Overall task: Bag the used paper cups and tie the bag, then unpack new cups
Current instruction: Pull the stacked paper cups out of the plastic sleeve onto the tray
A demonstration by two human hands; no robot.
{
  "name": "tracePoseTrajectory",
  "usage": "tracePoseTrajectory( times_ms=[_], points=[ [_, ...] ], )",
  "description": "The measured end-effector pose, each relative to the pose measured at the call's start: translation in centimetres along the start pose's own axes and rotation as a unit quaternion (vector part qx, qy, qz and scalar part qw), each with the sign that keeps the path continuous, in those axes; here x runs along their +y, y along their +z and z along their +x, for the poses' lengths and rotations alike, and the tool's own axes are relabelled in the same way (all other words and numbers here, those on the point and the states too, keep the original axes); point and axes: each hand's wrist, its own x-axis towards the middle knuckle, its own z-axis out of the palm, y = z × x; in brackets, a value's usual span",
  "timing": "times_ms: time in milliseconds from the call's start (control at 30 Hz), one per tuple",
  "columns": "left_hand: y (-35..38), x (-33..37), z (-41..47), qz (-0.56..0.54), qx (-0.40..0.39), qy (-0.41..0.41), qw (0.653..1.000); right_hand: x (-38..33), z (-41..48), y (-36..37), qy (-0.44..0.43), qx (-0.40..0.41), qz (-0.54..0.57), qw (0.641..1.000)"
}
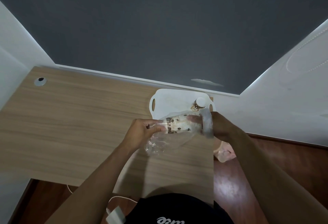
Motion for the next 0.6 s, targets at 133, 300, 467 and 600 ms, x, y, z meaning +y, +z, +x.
tracePoseTrajectory(
  times_ms=[133,300,467,600],
  points=[
    [-0.3,0.6,0.3,0.035,0.014,-0.002,0.999,-0.6,-0.2,-1.2,0.000,0.032,0.015,0.999],
    [-0.4,1.5,0.9,0.186,0.062,0.019,0.980,-1.2,0.4,-2.5,0.016,0.068,0.048,0.996],
    [-0.3,2.2,1.4,0.308,0.078,0.009,0.948,-0.3,1.8,-3.8,0.018,0.106,-0.023,0.994],
    [0.3,2.7,1.6,0.372,0.091,-0.011,0.924,-0.2,3.0,-3.1,0.011,0.118,-0.013,0.993]
  ],
)
